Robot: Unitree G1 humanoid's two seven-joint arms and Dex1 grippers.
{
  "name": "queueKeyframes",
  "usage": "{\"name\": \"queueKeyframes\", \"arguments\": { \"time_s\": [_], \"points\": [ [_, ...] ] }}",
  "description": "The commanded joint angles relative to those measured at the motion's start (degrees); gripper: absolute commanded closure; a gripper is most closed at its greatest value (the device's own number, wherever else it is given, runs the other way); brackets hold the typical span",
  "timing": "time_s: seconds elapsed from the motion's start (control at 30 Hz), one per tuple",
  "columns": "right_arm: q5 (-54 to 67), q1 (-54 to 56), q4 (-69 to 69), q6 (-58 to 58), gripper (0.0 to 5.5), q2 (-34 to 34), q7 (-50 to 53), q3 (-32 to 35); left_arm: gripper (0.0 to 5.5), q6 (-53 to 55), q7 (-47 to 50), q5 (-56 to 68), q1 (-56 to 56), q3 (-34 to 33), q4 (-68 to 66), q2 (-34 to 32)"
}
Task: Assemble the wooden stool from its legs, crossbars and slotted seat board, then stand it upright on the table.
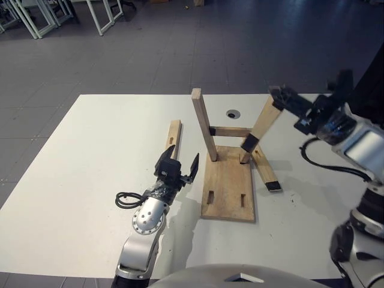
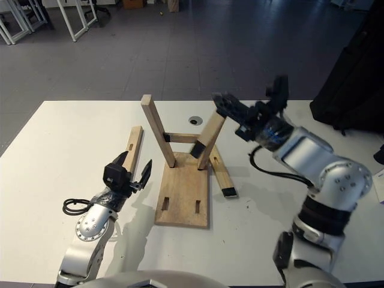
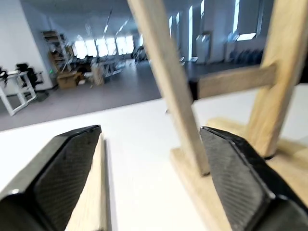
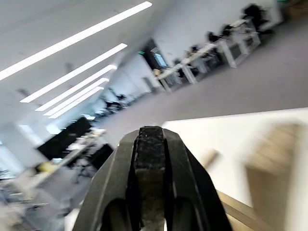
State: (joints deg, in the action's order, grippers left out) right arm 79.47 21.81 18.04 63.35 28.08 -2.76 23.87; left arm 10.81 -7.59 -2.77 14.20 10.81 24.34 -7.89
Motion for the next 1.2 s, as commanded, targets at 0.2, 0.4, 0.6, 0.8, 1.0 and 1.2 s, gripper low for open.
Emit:
{"name": "queueKeyframes", "arguments": {
  "time_s": [0.2,0.4,0.6,0.8,1.0,1.2],
  "points": [
    [-35.7,-3.5,-2.7,-21.1,5.09,-8.0,1.7,-18.8,1.69,1.6,1.9,-3.2,-2.0,-0.8,-4.1,0.5],
    [-47.0,0.1,-11.5,-29.6,5.09,-11.5,1.0,-20.2,1.69,1.3,2.8,-4.1,-1.7,0.0,-4.8,1.7],
    [-53.1,-0.4,-14.2,-31.9,5.09,-12.2,0.0,-20.0,1.69,1.3,3.1,-4.4,-1.2,-0.2,-4.6,2.0],
    [-54.6,-1.9,-13.4,-31.0,5.09,-15.0,-0.8,-20.7,1.69,1.4,3.2,-4.6,-1.5,-0.3,-5.1,2.1],
    [-56.7,-3.0,-14.9,-31.2,5.09,-15.4,-2.2,-20.3,1.69,1.5,3.1,-4.8,-1.4,-0.2,-4.9,2.2],
    [-58.4,-3.1,-15.2,-31.3,5.09,-15.1,-3.2,-19.3,1.69,1.6,3.0,-4.8,-1.0,-0.2,-4.7,2.2]
  ]
}}
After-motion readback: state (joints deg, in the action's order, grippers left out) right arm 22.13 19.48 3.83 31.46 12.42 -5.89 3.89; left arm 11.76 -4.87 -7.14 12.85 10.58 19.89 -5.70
